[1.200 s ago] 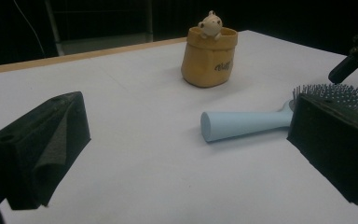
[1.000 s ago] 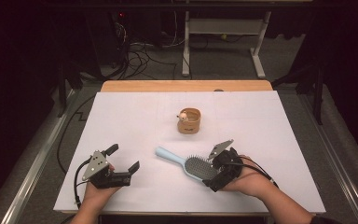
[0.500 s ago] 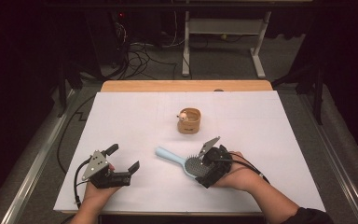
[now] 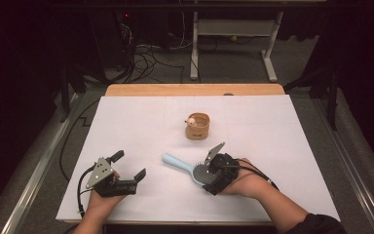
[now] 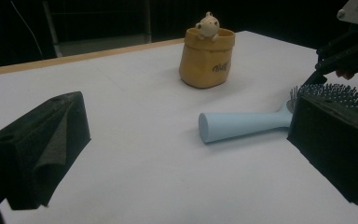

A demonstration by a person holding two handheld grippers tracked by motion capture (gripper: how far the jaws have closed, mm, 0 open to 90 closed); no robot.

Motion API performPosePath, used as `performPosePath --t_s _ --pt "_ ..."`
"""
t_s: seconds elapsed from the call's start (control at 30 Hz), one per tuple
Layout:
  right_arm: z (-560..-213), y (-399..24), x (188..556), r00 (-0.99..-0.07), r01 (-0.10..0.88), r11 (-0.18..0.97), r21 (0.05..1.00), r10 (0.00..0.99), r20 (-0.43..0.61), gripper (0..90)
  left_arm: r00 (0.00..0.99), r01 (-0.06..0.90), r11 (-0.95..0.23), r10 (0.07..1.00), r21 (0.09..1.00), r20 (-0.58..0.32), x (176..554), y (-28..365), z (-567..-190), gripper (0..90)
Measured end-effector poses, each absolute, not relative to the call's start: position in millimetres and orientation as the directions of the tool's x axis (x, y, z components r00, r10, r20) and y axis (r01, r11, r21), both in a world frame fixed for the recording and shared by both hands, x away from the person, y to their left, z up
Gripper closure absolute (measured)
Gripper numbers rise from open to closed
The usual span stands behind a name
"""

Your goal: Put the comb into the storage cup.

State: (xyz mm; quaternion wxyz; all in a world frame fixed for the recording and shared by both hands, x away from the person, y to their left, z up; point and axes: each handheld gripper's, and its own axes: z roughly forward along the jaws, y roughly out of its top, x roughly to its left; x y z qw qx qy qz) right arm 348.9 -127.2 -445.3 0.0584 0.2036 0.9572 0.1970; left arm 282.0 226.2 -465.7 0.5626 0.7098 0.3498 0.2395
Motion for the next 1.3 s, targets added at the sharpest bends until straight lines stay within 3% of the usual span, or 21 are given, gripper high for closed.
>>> performPosePath --t_s 0.9,1.3 --pt "-450 -125 350 -0.924 0.340 0.857 0.387 0.380 -0.029 18.9 0.640 0.228 -0.128 0.766 0.965 -0.050 282 226 -467 0.1" --pt "-447 -116 354 -0.931 0.335 0.888 0.313 0.364 -0.035 19.6 0.644 0.212 -0.130 0.764 0.968 -0.039 280 226 -467 0.7"
